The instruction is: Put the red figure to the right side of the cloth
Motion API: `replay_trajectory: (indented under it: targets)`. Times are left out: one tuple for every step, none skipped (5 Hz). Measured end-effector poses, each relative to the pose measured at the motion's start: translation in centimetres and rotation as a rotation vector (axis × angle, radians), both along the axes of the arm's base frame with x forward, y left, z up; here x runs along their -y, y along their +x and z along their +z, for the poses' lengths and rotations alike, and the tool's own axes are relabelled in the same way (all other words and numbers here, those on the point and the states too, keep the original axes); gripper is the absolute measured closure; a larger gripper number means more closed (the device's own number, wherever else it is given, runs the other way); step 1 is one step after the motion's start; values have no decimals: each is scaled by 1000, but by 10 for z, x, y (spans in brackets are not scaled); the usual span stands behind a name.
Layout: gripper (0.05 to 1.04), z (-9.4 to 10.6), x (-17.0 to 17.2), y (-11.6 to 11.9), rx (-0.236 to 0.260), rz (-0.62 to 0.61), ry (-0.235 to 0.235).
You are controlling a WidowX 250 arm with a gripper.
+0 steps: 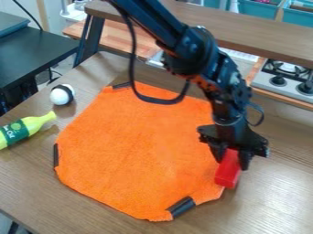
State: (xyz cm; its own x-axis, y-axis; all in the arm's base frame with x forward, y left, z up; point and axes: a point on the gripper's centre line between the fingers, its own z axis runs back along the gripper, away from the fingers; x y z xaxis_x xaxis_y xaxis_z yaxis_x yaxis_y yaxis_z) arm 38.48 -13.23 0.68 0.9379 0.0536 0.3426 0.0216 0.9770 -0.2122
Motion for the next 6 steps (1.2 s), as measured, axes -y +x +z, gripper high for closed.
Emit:
replay_trajectory:
  targets:
    - [535, -1, 18, 15, 16, 8, -11]
    - [471, -8, 33, 29, 12, 11, 0]
    - [175, -10, 41, 41, 25, 16, 11]
    - [81, -11, 39, 45, 31, 8, 48]
    - [83, -11, 39, 39, 43, -24, 63]
    - [85, 19, 29, 18, 157, -14, -52]
